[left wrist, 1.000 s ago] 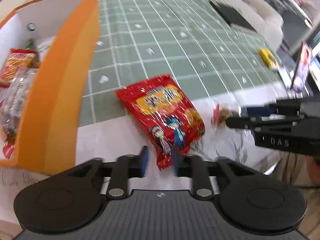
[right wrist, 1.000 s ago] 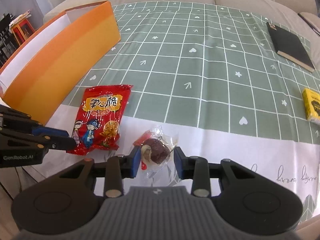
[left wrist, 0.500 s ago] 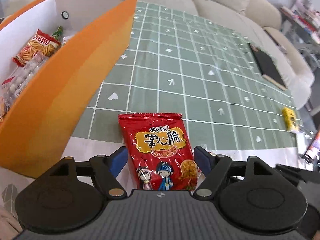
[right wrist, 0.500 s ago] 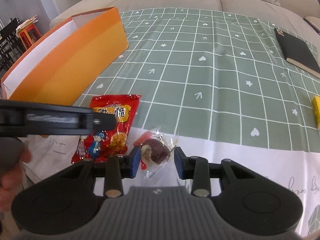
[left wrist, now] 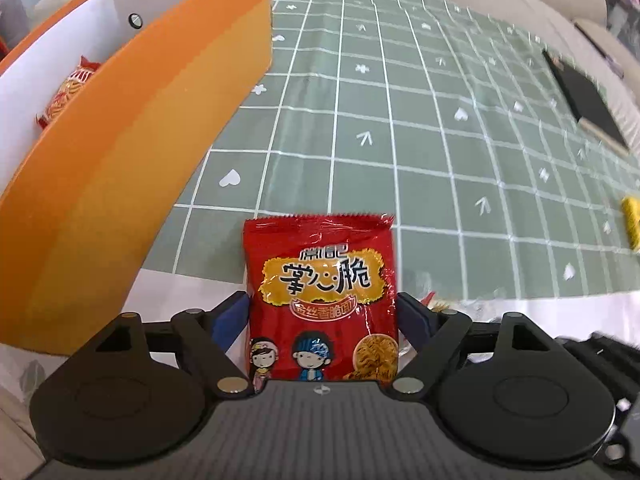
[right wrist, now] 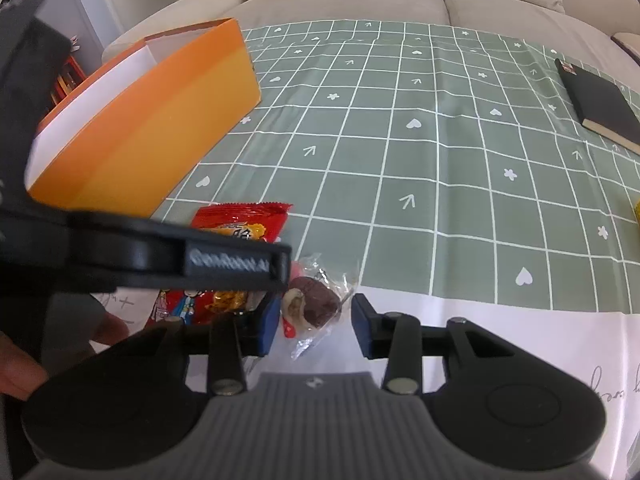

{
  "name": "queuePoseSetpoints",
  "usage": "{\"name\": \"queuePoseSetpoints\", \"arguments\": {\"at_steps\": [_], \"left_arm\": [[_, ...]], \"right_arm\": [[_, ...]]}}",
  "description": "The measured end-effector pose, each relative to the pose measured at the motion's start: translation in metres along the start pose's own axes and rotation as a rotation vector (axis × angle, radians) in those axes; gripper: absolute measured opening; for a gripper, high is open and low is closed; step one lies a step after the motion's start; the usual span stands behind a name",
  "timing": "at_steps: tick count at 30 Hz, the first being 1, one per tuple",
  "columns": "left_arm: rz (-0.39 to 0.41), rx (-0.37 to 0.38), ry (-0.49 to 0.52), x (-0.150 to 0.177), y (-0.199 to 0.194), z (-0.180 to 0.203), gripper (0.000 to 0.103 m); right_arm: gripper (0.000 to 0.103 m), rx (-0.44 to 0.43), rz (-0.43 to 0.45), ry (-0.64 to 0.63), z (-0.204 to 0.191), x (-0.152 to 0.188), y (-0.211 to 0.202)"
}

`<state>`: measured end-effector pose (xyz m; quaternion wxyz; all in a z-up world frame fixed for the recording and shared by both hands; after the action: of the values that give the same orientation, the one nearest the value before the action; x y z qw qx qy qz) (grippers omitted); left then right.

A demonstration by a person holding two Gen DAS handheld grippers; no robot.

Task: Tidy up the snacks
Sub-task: 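Grasp the red chip bag with the left tool and lift it, then carry the red bag with the left tool while the right tool carries the candy packet over the box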

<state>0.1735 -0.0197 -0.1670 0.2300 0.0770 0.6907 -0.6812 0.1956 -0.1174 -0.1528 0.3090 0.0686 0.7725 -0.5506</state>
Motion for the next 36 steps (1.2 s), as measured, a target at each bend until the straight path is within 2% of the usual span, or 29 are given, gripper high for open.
{"name": "queuePoseSetpoints", "arguments": {"at_steps": [6,11,19,29,36], "left_arm": [[-0.008,-0.025,0.009,0.002,0.007,-0.006,0.095],[0.003,-0.012,0.016,0.002,0.004,-0.008,0.082],[0.009,0.045,0.003,0.004,-0.002,-0.014,0.081],[0.095,0.069,0.060,-0.001,-0.046,-0.012,0.081],[0.165,0.110,0.108,-0.011,-0.082,-0.009,0.081]], "right_arm": [[0.039,-0.004,-0.004,0.015,0.002,0.001,0.002],[0.037,-0.005,-0.001,0.002,-0.001,0.000,0.003],[0.033,0.001,-0.003,-0.019,-0.002,0.002,-0.002],[0.033,0.016,0.010,0.014,0.005,0.001,-0.014],[0.033,0.017,0.055,0.021,0.001,-0.012,-0.027]]}}
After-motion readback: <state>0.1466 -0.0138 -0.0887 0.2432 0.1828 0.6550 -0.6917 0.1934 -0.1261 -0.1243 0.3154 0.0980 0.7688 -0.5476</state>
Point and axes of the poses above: each gripper's, at about its wrist camera, not at the fingertips, and y roughly the way its jaws point, z to its right, x to its underside, the point moved 7 cm from there along y, roughly the way its jaws point, and after that the axes turned 3 degrees about z, right-handed, at the moved point
